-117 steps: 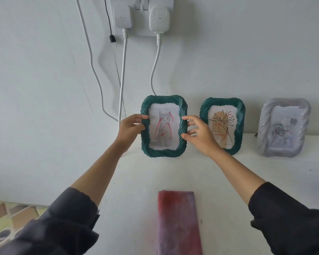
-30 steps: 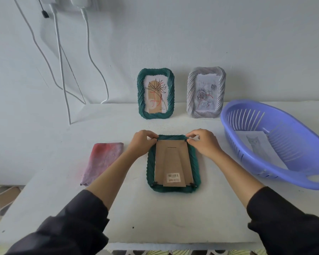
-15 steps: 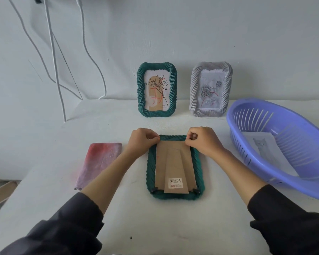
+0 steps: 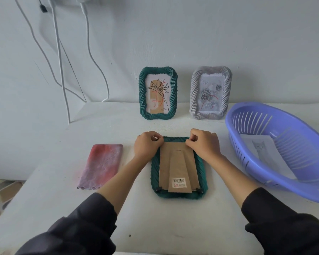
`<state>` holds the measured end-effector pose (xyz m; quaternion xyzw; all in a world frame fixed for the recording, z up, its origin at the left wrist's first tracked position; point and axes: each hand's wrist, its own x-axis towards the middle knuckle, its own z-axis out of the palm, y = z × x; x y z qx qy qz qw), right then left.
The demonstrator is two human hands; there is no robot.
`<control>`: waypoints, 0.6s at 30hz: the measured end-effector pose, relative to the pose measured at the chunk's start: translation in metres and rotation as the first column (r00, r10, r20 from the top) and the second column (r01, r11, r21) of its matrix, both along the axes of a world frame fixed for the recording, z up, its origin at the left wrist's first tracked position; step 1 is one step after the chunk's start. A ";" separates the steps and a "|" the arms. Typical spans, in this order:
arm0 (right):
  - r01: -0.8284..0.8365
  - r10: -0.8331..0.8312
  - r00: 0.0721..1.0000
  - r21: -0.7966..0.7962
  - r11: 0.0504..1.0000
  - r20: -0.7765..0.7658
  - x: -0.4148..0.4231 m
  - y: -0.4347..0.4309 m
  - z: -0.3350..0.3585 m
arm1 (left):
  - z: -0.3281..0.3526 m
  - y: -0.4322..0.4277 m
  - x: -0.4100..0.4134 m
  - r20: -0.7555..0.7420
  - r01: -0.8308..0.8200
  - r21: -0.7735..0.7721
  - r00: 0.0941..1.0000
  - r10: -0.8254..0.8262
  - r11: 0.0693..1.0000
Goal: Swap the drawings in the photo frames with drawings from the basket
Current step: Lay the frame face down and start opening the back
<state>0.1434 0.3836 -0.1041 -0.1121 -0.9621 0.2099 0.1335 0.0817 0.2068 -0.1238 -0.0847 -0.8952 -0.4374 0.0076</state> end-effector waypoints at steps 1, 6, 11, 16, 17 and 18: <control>0.002 -0.002 1.000 -0.011 1.000 -0.005 0.001 0.001 -0.001 | 0.000 0.000 0.000 -0.001 0.013 -0.006 1.000 -0.013 1.000; -0.049 0.038 0.997 -0.187 0.981 -0.062 0.017 0.009 -0.013 | -0.001 -0.009 0.008 -0.009 0.085 0.085 0.996 -0.085 0.993; -0.146 0.111 0.986 -0.312 0.939 -0.126 0.053 0.009 -0.024 | -0.005 -0.018 0.032 -0.041 0.075 0.106 0.997 -0.071 0.992; -0.190 0.176 0.982 -0.317 0.929 -0.073 0.090 0.003 -0.027 | -0.009 -0.034 0.067 -0.013 0.137 0.063 0.991 -0.136 0.989; -0.202 0.189 0.979 -0.324 0.924 -0.073 0.098 0.002 -0.028 | -0.008 -0.039 0.073 -0.005 0.155 0.060 0.988 -0.155 0.986; -0.216 0.205 0.976 -0.331 0.919 -0.070 0.106 0.002 -0.028 | -0.007 -0.043 0.080 0.008 0.177 0.059 0.984 -0.177 0.983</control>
